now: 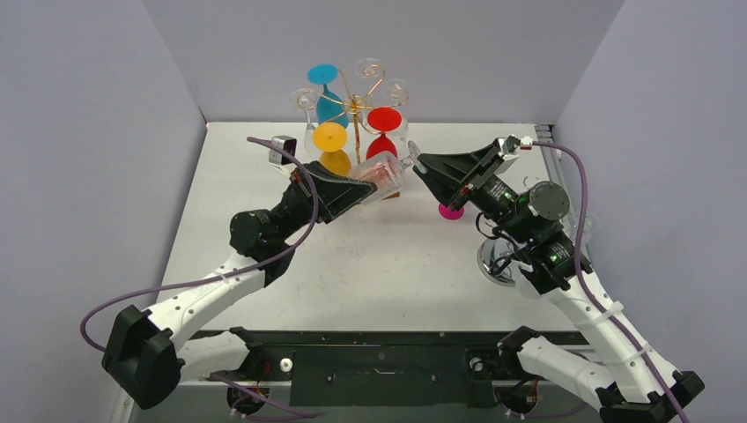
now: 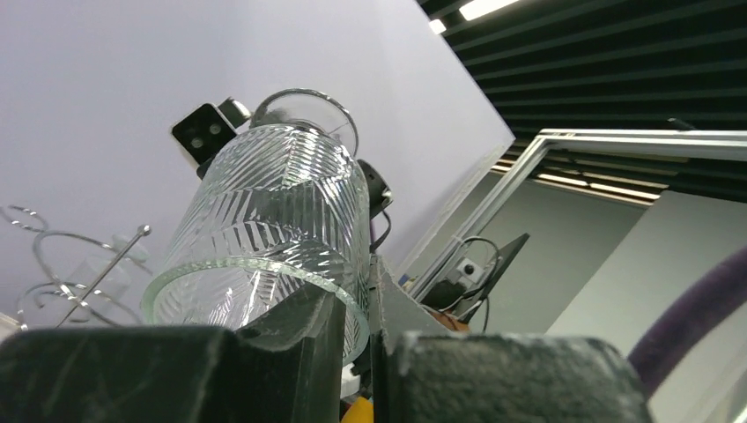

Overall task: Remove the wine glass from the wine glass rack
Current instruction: Place the wine glass at the center of the board.

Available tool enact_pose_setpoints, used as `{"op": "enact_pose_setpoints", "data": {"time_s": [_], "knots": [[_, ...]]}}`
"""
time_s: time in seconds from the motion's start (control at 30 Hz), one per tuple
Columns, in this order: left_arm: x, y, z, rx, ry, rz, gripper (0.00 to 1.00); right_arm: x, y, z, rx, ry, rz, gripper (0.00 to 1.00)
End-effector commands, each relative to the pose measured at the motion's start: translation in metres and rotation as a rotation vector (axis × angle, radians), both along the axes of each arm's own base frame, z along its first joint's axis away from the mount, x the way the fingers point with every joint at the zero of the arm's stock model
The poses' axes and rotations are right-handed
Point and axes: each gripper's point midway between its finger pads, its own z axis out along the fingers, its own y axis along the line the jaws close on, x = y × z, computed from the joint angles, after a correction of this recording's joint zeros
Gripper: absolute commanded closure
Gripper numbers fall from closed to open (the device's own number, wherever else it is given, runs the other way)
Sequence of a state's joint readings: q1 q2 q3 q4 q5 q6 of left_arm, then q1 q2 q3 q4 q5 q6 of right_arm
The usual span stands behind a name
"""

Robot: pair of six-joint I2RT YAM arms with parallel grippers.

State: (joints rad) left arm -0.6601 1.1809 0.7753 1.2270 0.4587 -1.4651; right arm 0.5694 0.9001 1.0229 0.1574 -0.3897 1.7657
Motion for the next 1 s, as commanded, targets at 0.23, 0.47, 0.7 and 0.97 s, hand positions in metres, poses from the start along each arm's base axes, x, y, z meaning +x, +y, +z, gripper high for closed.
{"op": "enact_pose_setpoints", "data": {"time_s": [0.23, 0.47, 0.7, 0.97], "knots": [[0.011, 0.032, -0.021, 0.431, 0.088, 0.376, 1.0, 0.019, -0.032, -0.053, -0.57, -0.105, -0.262, 0.18], [0.01, 0.103, -0.052, 0.743, 0.246, 0.683, 1.0, 0.036, -0.076, -0.068, -0.846, -0.107, -0.457, 0.15], [0.02, 0.158, -0.115, 1.02, 0.504, 0.899, 1.0, 0.049, -0.091, -0.073, -0.994, -0.122, -0.524, 0.15], [0.067, 0.172, -0.181, 1.322, 0.682, 0.989, 1.0, 0.052, -0.097, -0.082, -1.118, -0.141, -0.508, 0.14]]}}
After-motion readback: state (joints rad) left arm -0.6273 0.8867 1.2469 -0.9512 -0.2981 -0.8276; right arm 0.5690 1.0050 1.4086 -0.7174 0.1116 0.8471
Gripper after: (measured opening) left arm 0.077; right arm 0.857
